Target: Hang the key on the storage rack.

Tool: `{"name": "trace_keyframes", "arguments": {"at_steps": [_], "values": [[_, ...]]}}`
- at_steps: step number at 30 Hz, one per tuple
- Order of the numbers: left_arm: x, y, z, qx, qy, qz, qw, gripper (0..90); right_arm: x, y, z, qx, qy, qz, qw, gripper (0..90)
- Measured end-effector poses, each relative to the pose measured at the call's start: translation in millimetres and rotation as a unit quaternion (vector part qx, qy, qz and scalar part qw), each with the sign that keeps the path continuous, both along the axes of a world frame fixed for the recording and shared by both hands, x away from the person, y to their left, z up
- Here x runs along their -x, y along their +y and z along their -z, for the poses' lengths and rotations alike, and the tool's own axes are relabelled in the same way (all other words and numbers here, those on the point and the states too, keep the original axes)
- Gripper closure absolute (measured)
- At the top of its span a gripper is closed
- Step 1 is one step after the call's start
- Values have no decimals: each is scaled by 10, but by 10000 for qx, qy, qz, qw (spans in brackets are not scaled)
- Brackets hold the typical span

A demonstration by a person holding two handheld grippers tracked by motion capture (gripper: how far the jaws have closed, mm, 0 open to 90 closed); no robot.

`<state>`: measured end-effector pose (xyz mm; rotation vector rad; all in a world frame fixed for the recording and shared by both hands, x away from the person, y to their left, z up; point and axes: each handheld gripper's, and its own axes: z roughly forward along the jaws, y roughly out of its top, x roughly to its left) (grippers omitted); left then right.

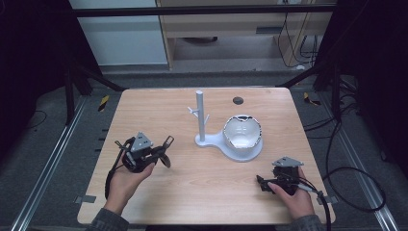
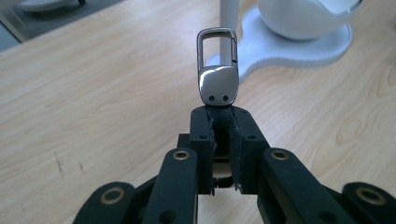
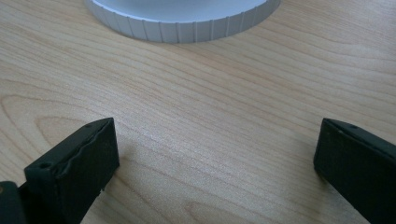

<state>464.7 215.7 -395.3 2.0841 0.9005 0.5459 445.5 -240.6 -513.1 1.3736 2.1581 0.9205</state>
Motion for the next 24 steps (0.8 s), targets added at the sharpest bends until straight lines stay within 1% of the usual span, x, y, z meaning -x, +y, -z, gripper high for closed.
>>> {"name": "trace_keyframes", "arguments": {"at_steps": [3,5,7,11,14,17,19,24], "values": [[-4,-25,-44,163,-101,-55,9998,802,0,0,0,1,3,5,10000,4],[4,-43,-69,132,-167,-49,9998,802,-4,-3,0,12,-7,-8,10000,4],[7,-59,-88,141,-191,-35,9997,802,-7,-4,1,23,-18,-10,10000,4],[2,-78,-114,154,-195,-22,9997,802,-7,-4,1,22,-16,-8,10000,4],[-6,-104,-128,150,-132,35,9998,802,-7,-4,1,23,-17,-7,10000,4],[-12,-136,-145,137,-151,60,9998,802,-7,-3,1,21,-17,-3,10000,5],[-15,-161,-162,165,-163,69,9997,802,-6,-4,1,23,-17,-4,10000,5],[-6,-232,-229,199,-274,98,9994,802,-2,0,0,1,-4,12,10000,5]]}}
